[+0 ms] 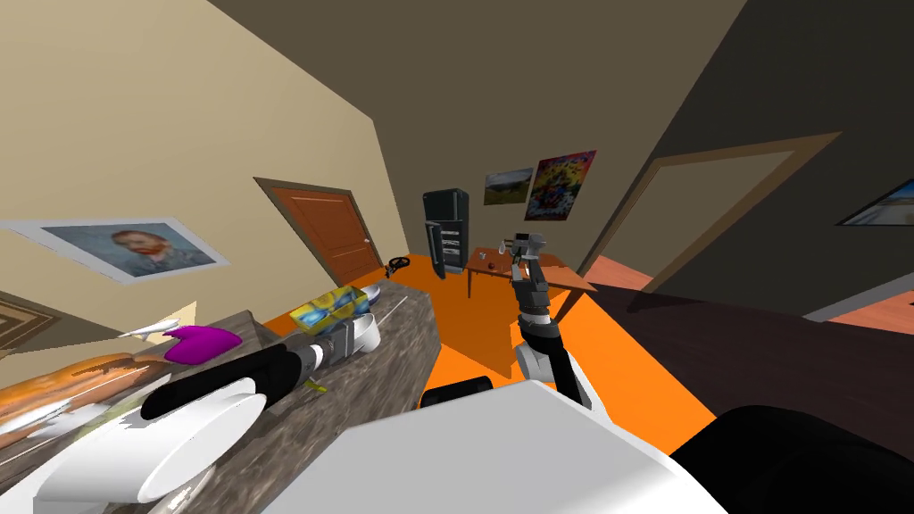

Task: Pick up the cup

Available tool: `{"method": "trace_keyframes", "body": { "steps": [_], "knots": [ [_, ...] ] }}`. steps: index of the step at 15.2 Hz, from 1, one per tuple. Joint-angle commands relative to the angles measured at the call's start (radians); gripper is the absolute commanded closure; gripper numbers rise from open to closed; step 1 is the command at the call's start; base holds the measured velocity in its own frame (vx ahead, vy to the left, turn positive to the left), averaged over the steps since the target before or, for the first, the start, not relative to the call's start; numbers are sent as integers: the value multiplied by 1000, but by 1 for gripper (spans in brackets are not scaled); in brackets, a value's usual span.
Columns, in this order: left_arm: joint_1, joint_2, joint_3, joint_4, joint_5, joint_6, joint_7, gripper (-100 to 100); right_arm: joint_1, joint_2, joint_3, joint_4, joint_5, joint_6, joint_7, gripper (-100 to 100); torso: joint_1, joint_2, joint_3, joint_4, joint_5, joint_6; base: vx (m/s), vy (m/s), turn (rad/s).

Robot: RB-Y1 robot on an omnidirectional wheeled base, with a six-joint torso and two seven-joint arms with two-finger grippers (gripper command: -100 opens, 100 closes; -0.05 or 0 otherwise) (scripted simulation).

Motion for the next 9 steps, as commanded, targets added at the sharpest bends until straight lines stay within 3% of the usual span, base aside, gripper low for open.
{"method": "trace_keyframes", "body": {
  "steps": [1,3,4,7,8,9],
  "knots": [
    [-6,27,14,1,38,50,11,-100,0,0,0,0,0,0,0,0,0,0,0,0,0,0,31,8,-61],
    [-6,27,14,1,38,87,11,-100,0,0,0,0,0,0,0,0,0,-1,0,0,0,0,32,15,-54],
    [-8,51,30,-1,75,111,20,-100,0,0,0,0,0,0,0,0,0,0,0,0,0,0,31,16,-57],
    [-8,51,30,-1,75,155,20,-100,0,0,0,0,0,0,0,0,0,-1,0,0,0,0,30,15,-33],
    [-9,75,45,-2,111,187,29,-100,0,0,0,0,0,0,0,0,0,0,0,0,0,0,25,13,-51],
    [-9,75,45,-2,111,204,29,-100,0,0,0,0,0,0,0,0,0,0,0,0,0,0,31,17,-72]
  ]
}}
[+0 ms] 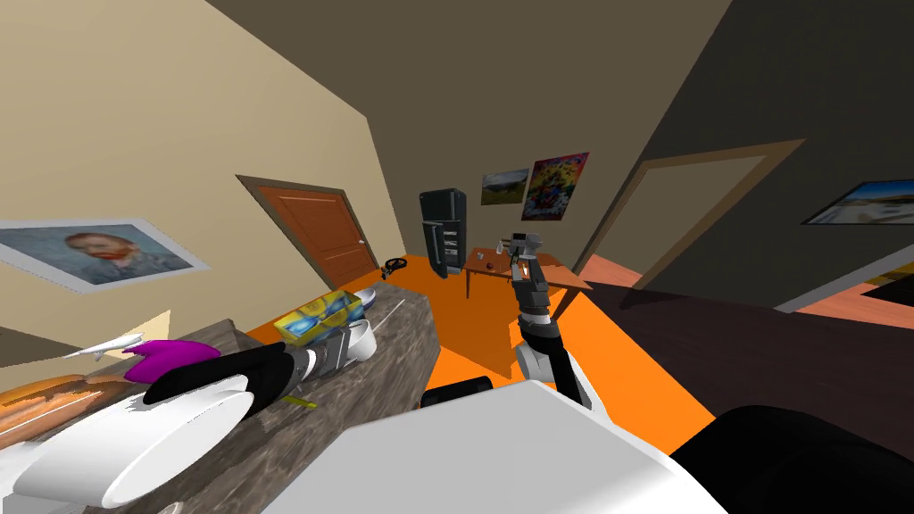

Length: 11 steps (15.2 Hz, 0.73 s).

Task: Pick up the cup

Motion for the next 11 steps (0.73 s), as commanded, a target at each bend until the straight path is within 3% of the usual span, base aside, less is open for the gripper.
{"method": "trace_keyframes", "body": {
  "steps": [1,2,3,5,6,8,9,11],
  "knots": [
    [-2,10,8,-1,15,47,5,-100,0,0,0,0,0,0,0,0,0,0,0,0,0,0,26,13,-32],
    [-2,10,8,-1,15,47,5,-100,0,0,0,0,0,0,0,0,0,0,0,0,0,0,17,9,0],
    [-4,32,23,-2,50,83,14,-100,0,0,0,0,0,0,0,0,0,1,0,0,0,0,26,15,-51],
    [-4,32,23,-2,50,110,14,-100,0,0,0,0,0,0,0,0,0,0,0,0,0,0,35,18,-49],
    [-5,54,37,-3,83,137,22,-100,0,0,0,0,0,0,0,0,0,0,0,0,0,0,38,17,-60],
    [-5,54,37,-3,83,171,22,-100,0,0,0,0,0,0,0,0,0,-1,0,0,0,0,36,22,-44],
    [-7,74,51,-5,114,198,29,-100,0,0,0,0,0,0,0,0,0,0,0,0,0,0,36,15,-45],
    [-7,74,51,-5,114,229,29,-100,0,0,0,0,0,0,0,0,0,-1,0,0,0,0,31,16,-42]
  ]
}}
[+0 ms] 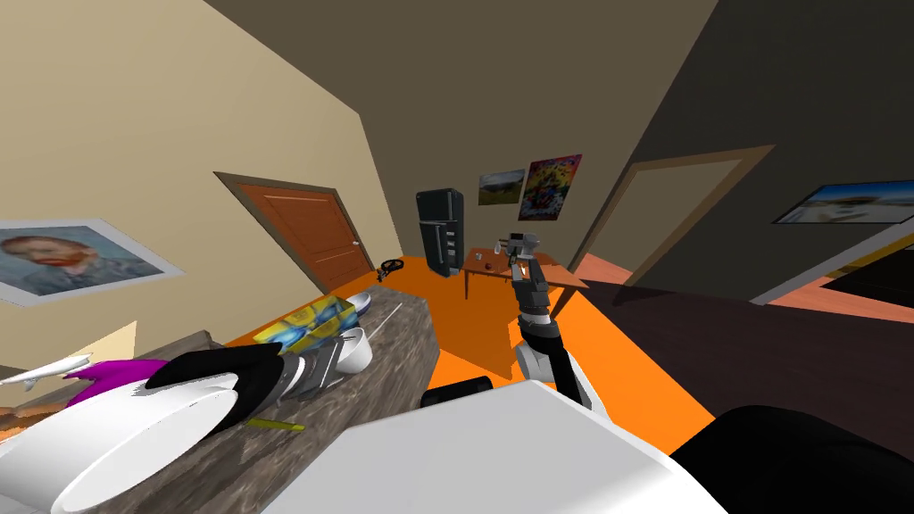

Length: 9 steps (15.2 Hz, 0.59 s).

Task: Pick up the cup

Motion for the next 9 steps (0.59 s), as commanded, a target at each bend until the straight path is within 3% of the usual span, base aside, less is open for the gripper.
{"method": "trace_keyframes", "body": {
  "steps": [1,3,4,9],
  "knots": [
    [-1,23,18,1,38,50,6,-100,0,0,0,0,0,0,0,0,0,0,0,0,0,0,29,17,-52],
    [-1,23,18,1,38,76,6,-100,0,0,0,0,0,0,0,0,0,0,0,0,0,0,31,18,-43],
    [-2,40,30,0,65,105,13,-100,0,0,0,0,0,0,0,0,0,0,0,0,0,0,33,14,-41],
    [-3,57,42,-1,91,174,19,-100,0,0,0,0,0,0,0,0,0,0,0,0,0,0,31,15,-38]
  ]
}}
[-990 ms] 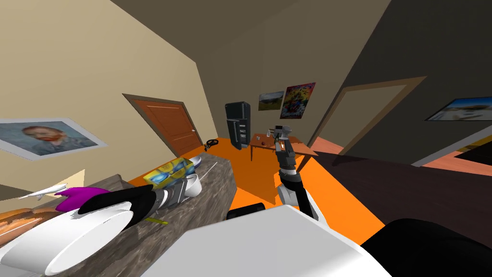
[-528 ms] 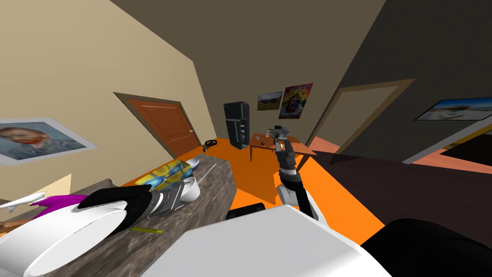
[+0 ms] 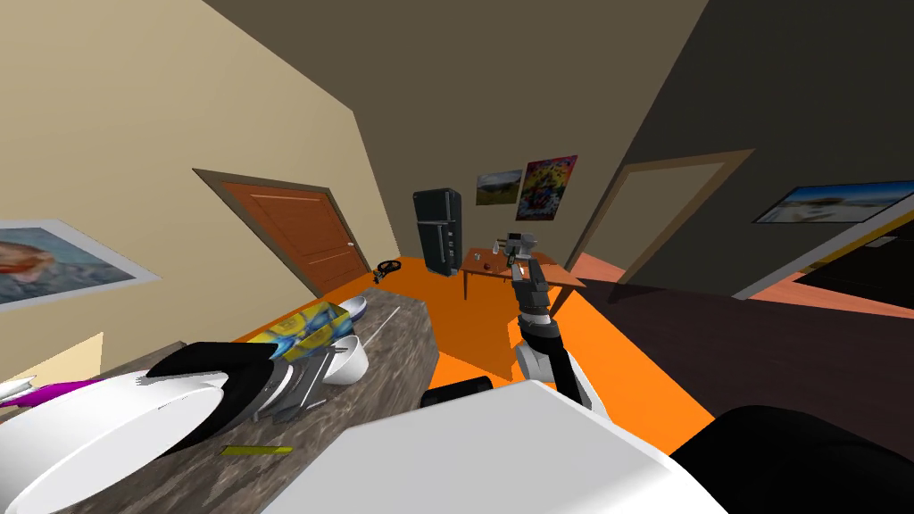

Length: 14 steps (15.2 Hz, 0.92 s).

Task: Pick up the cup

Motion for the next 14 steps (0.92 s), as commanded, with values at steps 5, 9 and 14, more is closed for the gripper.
{"method": "trace_keyframes", "body": {
  "steps": [5,9,14],
  "knots": [
    [-1,41,31,-4,67,120,17,-100,0,0,0,0,0,0,0,0,0,0,0,0,0,0,32,19,-45],
    [-2,58,43,-5,95,181,24,-100,0,0,0,0,0,0,0,0,0,0,0,0,0,0,32,15,-37],
    [1,50,15,33,61,163,0,-100,0,0,0,0,0,0,0,0,-1,2,1,0,0,0,-3,2,-43]
  ]
}}
